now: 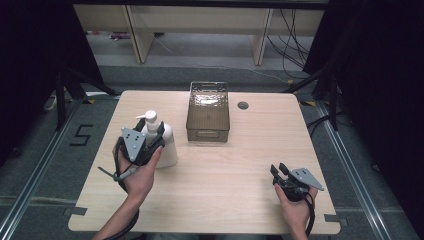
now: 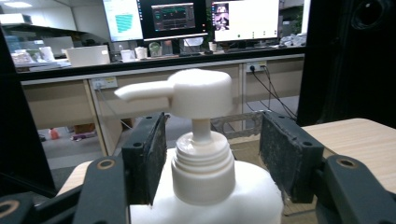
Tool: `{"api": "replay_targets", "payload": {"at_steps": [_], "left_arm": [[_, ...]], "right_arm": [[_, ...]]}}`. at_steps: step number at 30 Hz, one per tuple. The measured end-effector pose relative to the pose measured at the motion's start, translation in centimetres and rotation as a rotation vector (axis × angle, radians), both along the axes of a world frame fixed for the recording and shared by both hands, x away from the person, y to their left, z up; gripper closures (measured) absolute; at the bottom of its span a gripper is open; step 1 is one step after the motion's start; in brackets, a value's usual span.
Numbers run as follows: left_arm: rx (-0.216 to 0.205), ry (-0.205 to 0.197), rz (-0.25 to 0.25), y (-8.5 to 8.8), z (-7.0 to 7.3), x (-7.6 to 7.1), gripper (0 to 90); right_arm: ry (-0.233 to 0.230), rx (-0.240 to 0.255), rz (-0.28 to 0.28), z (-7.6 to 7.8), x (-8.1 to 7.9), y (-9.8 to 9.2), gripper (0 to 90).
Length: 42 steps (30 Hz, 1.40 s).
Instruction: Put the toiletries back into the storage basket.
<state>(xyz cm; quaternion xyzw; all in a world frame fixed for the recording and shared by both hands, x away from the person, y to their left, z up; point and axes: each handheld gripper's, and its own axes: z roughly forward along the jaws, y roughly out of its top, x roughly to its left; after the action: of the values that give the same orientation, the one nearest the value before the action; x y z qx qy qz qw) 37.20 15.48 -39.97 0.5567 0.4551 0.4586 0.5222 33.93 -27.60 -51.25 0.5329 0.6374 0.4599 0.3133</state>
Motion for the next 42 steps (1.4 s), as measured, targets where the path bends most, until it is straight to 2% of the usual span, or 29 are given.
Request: {"api": "replay_targets", "payload": {"at_steps": [2, 4, 8, 10, 12, 14, 19, 20, 22, 23, 26, 32, 36, 40, 41, 42], "left_arm": [[0.000, 0.003, 0.007, -0.1, 0.1, 0.2, 41.0], [0.001, 0.011, 0.013, -0.1, 0.1, 0.4, 41.0], [0.001, 0.014, 0.027, -0.3, 0.3, 0.8, 41.5], [-0.007, 0.018, 0.036, -0.2, 0.4, 1.0, 42.1], [-0.008, 0.018, 0.038, -0.2, 0.6, 1.1, 43.0], [-0.015, 0.021, 0.042, -0.3, 0.8, 1.1, 45.1], [-0.022, 0.034, 0.046, -0.6, 1.1, 1.2, 47.1], [-0.025, 0.037, 0.049, -0.6, 1.1, 1.3, 47.8], [-0.029, 0.041, 0.054, -0.7, 1.2, 1.3, 48.8], [-0.031, 0.045, 0.058, -0.7, 1.2, 1.4, 49.3], [-0.027, 0.051, 0.067, -0.7, 1.3, 1.4, 51.2], [-0.025, 0.057, 0.068, -0.6, 1.4, 1.4, 57.9], [-0.027, 0.065, 0.065, -0.5, 1.4, 1.3, 58.3], [-0.035, 0.069, 0.062, -0.5, 1.5, 1.3, 58.7], [-0.035, 0.072, 0.060, -0.5, 1.5, 1.3, 58.7], [-0.035, 0.073, 0.058, -0.4, 1.5, 1.3, 58.8]], "right_arm": [[0.000, -0.004, 0.000, -0.1, 0.1, 0.0, 62.3], [-0.010, 0.013, 0.008, -0.1, 0.2, 0.0, 62.3], [0.000, 0.052, 0.003, -0.1, 0.1, 0.2, 62.1], [-0.010, 0.040, 0.009, -0.2, 0.1, 0.1, 62.0], [-0.016, 0.006, 0.005, -0.1, 0.2, -0.1, 62.0], [0.008, 0.006, 0.011, 0.0, 0.1, -0.1, 61.9], [-0.004, 0.017, 0.017, -0.1, 0.2, -0.1, 61.7], [0.008, 0.026, 0.005, -0.1, 0.1, 0.0, 61.7], [0.003, 0.014, 0.009, 0.0, 0.2, -0.1, 61.6], [0.018, 0.035, 0.006, 0.0, 0.1, 0.1, 61.6], [0.008, 0.014, 0.010, -0.1, 0.2, -0.1, 61.5], [0.011, 0.016, 0.011, -0.1, 0.2, -0.1, 61.4], [0.010, -0.002, 0.004, 0.0, 0.2, -0.2, 61.3], [0.011, 0.000, 0.008, 0.0, 0.2, -0.2, 61.3], [-0.007, 0.013, 0.005, -0.1, 0.3, -0.1, 61.3], [0.003, 0.018, 0.007, -0.1, 0.3, -0.1, 61.3]]}}
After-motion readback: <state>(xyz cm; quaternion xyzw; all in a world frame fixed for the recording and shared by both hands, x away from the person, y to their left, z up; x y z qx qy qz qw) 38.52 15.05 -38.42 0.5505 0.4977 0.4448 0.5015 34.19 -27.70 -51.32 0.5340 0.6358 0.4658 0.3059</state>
